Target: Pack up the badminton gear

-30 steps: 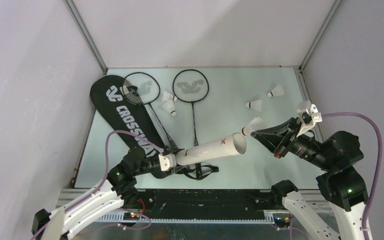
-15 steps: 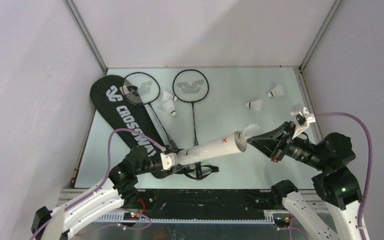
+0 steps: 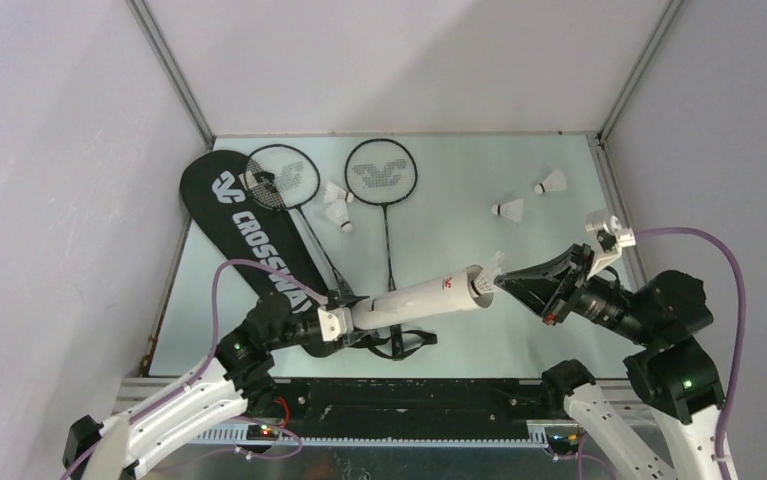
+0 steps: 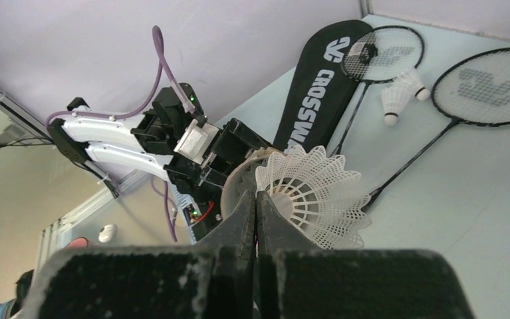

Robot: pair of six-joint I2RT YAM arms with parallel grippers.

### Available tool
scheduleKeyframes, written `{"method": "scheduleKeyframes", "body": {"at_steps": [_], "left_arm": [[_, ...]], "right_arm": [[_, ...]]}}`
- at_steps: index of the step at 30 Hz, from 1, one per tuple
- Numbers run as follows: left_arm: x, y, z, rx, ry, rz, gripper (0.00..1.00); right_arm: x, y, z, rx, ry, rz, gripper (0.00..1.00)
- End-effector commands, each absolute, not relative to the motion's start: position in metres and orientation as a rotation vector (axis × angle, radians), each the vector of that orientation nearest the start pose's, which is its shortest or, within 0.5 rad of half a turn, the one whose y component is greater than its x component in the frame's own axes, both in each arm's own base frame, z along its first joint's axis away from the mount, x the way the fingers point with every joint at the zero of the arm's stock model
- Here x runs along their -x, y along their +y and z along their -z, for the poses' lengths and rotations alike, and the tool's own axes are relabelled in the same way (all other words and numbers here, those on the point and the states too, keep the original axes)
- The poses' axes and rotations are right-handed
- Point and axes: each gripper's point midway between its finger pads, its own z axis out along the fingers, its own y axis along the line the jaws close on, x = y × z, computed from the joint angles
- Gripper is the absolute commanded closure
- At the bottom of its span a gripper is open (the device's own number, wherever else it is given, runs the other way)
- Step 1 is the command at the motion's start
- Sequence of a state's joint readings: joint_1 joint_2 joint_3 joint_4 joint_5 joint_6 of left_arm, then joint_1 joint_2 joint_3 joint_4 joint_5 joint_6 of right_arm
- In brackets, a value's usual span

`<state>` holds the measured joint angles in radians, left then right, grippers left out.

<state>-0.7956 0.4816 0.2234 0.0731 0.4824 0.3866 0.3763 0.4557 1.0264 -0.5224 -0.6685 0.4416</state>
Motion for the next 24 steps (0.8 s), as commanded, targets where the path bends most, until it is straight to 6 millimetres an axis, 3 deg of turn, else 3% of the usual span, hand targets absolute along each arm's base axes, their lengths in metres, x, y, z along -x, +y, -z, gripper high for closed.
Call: {"method": "scheduleKeyframes", "body": {"at_steps": [1, 14, 24], "left_arm": [[-0.138, -0.243, -0.195, -1.241, 1.089, 0.709, 0.74], [-0.131, -0.245, -0.199, -1.252, 1.019, 0.723, 0.75], [-0.124, -0.250, -0.204, -1.282, 0.964, 0.753, 0.75]], "right_arm": [[-0.109, 0.189, -0.384, 0.528, 1.594, -1.267, 1.00], [-0.112, 0.216, -0.351, 0.471, 1.851, -1.461, 1.00], [-0.127, 0.228, -0.324, 0.434, 1.966, -1.371, 1.00]]}}
